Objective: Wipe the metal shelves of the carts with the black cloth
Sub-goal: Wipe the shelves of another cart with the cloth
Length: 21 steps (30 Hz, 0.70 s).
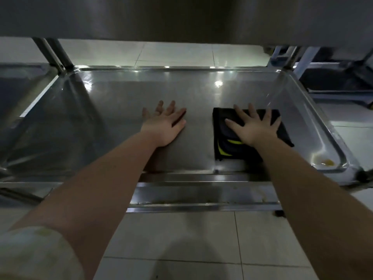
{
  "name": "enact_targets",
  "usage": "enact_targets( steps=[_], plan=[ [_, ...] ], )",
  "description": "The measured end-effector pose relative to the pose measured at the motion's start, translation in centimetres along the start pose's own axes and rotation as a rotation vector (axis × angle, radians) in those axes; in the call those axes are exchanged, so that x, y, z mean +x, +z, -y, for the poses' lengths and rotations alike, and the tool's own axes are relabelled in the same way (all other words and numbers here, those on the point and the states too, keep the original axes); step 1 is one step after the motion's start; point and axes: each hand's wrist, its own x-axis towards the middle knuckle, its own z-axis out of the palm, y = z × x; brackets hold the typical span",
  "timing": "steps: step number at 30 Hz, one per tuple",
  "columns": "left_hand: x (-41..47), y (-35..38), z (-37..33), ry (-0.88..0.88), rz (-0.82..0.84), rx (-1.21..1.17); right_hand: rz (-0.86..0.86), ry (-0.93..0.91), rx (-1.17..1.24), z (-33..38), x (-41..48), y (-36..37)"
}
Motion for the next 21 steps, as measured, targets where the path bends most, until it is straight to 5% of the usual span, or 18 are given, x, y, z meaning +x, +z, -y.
enact_targets(
  steps=[4, 9, 21],
  plan=[
    [0.1, 0.3, 0.1, -0.010, 0.014, 0.023, -0.085, 0.092, 0.017, 3.7, 2.7, 0.1],
    [0.0, 0.4, 0.5, -0.032, 0.005, 0.012, -0.064, -0.125, -0.006, 10.8, 3.9, 1.1],
    [0.5, 0.6, 0.6, -0.026, -0.026, -0.012, 0.027, -0.434, -0.112, 6.4, -8.6, 3.3]
  ],
)
